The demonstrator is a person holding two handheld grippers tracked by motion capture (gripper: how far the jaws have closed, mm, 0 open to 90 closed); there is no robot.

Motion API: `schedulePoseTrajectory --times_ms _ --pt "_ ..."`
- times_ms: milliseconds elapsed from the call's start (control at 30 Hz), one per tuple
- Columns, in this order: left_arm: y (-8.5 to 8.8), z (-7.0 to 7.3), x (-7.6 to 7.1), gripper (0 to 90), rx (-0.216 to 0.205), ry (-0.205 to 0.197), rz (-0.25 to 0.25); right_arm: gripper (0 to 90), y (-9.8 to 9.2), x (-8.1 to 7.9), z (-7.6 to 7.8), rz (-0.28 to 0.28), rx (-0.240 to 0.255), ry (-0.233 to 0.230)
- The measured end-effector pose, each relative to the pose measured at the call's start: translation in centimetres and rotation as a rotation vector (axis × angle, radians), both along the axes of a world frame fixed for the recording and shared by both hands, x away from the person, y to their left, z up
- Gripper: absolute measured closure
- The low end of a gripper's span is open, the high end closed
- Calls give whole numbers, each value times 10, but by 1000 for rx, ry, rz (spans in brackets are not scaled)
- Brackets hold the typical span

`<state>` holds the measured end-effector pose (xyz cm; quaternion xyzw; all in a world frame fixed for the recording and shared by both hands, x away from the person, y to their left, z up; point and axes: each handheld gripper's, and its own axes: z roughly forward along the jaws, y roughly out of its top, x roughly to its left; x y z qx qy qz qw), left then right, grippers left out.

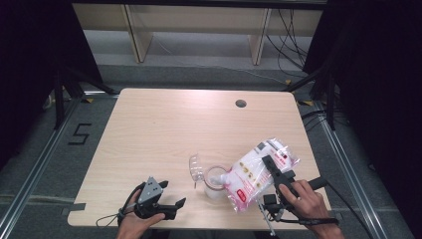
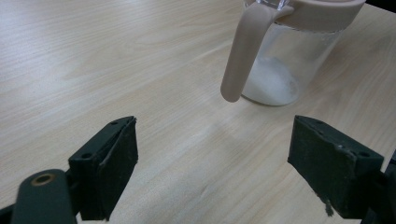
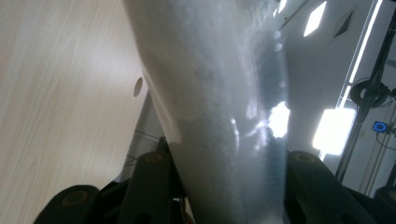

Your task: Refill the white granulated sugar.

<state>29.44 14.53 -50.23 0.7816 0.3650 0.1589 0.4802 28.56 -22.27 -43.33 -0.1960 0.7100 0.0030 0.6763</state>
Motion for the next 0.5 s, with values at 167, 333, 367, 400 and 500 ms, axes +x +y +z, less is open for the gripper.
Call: schedulePoseTrajectory --times_ms 167,333,367,400,500 --pt "0 0 0 153 -1 0 0 659 1 0 2 10 -19 -8" --pt "0 0 0 152 -1 0 -1 662 1 0 2 11 -19 -8" --pt "0 0 0 152 -2 0 -1 662 1 0 2 8 -15 -6" --pt "0 0 0 152 -2 -1 0 662 1 0 2 12 -18 -7" --pt "0 0 0 153 -2 -1 0 664 1 0 3 8 -17 -3"
